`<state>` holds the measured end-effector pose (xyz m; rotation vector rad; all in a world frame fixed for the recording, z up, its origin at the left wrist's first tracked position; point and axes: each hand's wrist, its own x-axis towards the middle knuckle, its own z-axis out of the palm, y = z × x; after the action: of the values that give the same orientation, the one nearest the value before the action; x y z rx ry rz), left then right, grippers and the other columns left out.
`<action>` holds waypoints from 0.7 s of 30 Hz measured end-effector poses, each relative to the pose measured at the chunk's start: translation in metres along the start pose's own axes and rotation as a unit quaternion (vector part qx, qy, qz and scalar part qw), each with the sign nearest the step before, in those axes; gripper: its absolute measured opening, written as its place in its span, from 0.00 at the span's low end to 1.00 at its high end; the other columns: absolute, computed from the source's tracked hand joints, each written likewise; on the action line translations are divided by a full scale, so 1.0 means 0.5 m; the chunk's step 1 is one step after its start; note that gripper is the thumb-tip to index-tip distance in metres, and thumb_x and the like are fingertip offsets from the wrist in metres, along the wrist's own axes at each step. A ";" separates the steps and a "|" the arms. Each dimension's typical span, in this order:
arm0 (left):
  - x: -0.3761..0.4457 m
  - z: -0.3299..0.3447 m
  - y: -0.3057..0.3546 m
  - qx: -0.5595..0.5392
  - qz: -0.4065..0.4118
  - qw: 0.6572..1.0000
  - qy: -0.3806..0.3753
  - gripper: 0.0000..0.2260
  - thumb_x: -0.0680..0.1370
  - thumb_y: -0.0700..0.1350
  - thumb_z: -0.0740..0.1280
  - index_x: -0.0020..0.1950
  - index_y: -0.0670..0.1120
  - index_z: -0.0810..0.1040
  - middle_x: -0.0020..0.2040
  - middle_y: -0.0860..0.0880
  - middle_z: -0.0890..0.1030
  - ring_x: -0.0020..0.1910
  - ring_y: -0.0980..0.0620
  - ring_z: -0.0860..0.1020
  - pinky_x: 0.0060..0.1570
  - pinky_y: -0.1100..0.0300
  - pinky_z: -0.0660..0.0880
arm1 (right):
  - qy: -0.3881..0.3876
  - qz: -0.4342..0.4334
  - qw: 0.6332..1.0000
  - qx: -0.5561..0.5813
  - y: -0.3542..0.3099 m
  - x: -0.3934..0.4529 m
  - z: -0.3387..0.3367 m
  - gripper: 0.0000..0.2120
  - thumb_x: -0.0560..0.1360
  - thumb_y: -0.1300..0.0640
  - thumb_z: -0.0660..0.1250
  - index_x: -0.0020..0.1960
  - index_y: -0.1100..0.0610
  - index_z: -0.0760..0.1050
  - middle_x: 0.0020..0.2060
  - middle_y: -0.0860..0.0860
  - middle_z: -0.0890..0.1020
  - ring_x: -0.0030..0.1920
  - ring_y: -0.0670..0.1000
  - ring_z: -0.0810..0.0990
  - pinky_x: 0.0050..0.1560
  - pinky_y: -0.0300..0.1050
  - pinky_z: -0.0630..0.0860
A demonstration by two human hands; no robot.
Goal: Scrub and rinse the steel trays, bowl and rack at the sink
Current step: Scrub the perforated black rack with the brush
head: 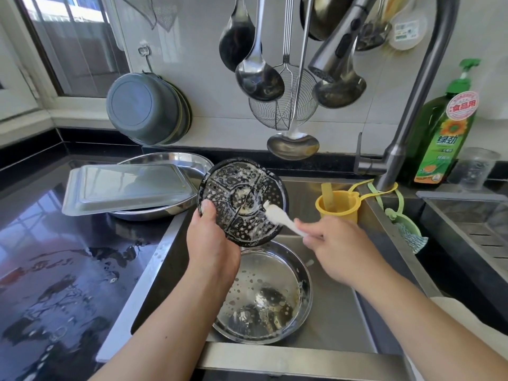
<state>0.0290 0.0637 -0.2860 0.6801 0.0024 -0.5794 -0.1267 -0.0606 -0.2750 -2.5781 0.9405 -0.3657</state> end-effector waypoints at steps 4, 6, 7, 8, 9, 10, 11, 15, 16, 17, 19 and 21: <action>0.007 -0.006 0.005 -0.014 -0.001 1.000 0.020 0.14 0.89 0.45 0.54 0.71 0.46 0.72 0.64 0.41 0.82 0.58 0.41 0.84 0.61 0.37 0.79 | -0.049 -0.041 0.997 0.042 -0.022 -0.019 0.025 0.17 0.81 0.51 0.66 0.67 0.33 0.75 0.40 0.44 0.74 0.40 0.48 0.75 0.40 0.48 0.72; 0.008 -0.005 0.005 -0.009 0.002 1.000 0.023 0.14 0.89 0.45 0.54 0.71 0.46 0.72 0.63 0.42 0.82 0.57 0.42 0.85 0.59 0.37 0.80 | -0.001 0.007 0.999 0.053 -0.006 0.001 0.016 0.17 0.81 0.51 0.66 0.66 0.34 0.77 0.40 0.44 0.76 0.40 0.48 0.76 0.39 0.47 0.73; 0.008 -0.005 0.003 -0.004 0.001 1.000 0.021 0.13 0.89 0.46 0.55 0.70 0.46 0.73 0.63 0.42 0.83 0.57 0.41 0.85 0.58 0.37 0.81 | 0.011 0.022 0.998 0.055 0.001 0.005 0.014 0.16 0.81 0.52 0.66 0.66 0.35 0.78 0.41 0.44 0.77 0.40 0.48 0.76 0.40 0.47 0.74; 0.007 -0.006 0.001 0.002 0.001 1.000 0.022 0.12 0.89 0.46 0.55 0.69 0.47 0.74 0.62 0.42 0.83 0.57 0.41 0.85 0.57 0.37 0.81 | 0.005 0.024 0.998 0.057 0.003 0.004 0.014 0.16 0.81 0.52 0.67 0.65 0.36 0.78 0.41 0.44 0.78 0.41 0.48 0.76 0.41 0.48 0.74; 0.007 -0.007 -0.001 0.006 0.001 1.000 0.025 0.11 0.89 0.46 0.56 0.66 0.47 0.75 0.62 0.42 0.83 0.57 0.41 0.85 0.58 0.37 0.81 | -0.019 0.015 0.998 0.065 -0.003 -0.002 0.016 0.15 0.81 0.52 0.68 0.64 0.37 0.79 0.41 0.44 0.79 0.41 0.50 0.78 0.42 0.49 0.76; 0.008 -0.007 -0.002 0.009 0.004 1.000 0.028 0.11 0.89 0.46 0.56 0.65 0.47 0.75 0.62 0.42 0.83 0.57 0.41 0.85 0.60 0.36 0.80 | -0.052 0.000 0.996 0.077 -0.013 -0.012 0.022 0.15 0.80 0.52 0.69 0.63 0.37 0.80 0.42 0.44 0.80 0.42 0.52 0.80 0.44 0.51 0.77; 0.009 -0.007 -0.002 0.007 0.007 1.000 0.026 0.11 0.88 0.46 0.56 0.65 0.47 0.75 0.62 0.42 0.83 0.57 0.41 0.85 0.62 0.36 0.79 | -0.079 -0.016 0.993 0.089 -0.024 -0.022 0.028 0.15 0.79 0.52 0.70 0.63 0.38 0.81 0.43 0.43 0.82 0.44 0.53 0.82 0.46 0.52 0.79; 0.007 -0.004 0.001 0.006 0.006 1.000 0.018 0.12 0.89 0.46 0.56 0.69 0.47 0.74 0.62 0.42 0.83 0.56 0.42 0.85 0.58 0.36 0.81 | -0.016 0.046 0.994 0.096 -0.006 0.000 0.015 0.14 0.79 0.52 0.69 0.63 0.39 0.81 0.48 0.43 0.84 0.45 0.48 0.82 0.48 0.48 0.80; 0.006 -0.004 0.000 0.010 0.003 1.000 0.019 0.12 0.89 0.46 0.56 0.68 0.47 0.75 0.61 0.42 0.83 0.56 0.42 0.85 0.56 0.37 0.82 | 0.003 0.056 0.994 0.092 -0.002 0.001 0.013 0.14 0.80 0.52 0.69 0.63 0.39 0.81 0.49 0.42 0.84 0.45 0.46 0.80 0.46 0.46 0.79; 0.005 -0.004 -0.001 0.015 0.002 1.000 0.020 0.11 0.89 0.46 0.56 0.65 0.47 0.76 0.60 0.43 0.84 0.55 0.43 0.86 0.55 0.38 0.82 | 0.009 0.047 0.995 0.086 -0.004 -0.003 0.015 0.14 0.80 0.53 0.68 0.64 0.40 0.81 0.49 0.42 0.83 0.44 0.44 0.79 0.44 0.43 0.76; 0.004 -0.003 -0.003 0.020 0.002 0.999 0.026 0.10 0.88 0.46 0.56 0.62 0.48 0.77 0.60 0.43 0.84 0.55 0.43 0.85 0.58 0.38 0.81 | -0.012 -0.010 0.997 0.076 -0.031 -0.024 0.026 0.14 0.80 0.53 0.68 0.65 0.42 0.81 0.47 0.40 0.79 0.45 0.44 0.77 0.42 0.41 0.71; 0.006 -0.002 -0.003 0.018 0.008 0.999 0.026 0.10 0.88 0.46 0.57 0.62 0.48 0.77 0.60 0.42 0.84 0.57 0.41 0.85 0.61 0.35 0.78 | -0.039 -0.054 0.995 0.077 -0.055 -0.037 0.038 0.14 0.80 0.52 0.69 0.65 0.43 0.81 0.49 0.41 0.76 0.48 0.44 0.76 0.47 0.43 0.72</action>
<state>0.0308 0.0620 -0.2882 0.7298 0.0345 -0.5465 -0.1179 -0.0242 -0.2826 -2.4895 0.7183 -0.3494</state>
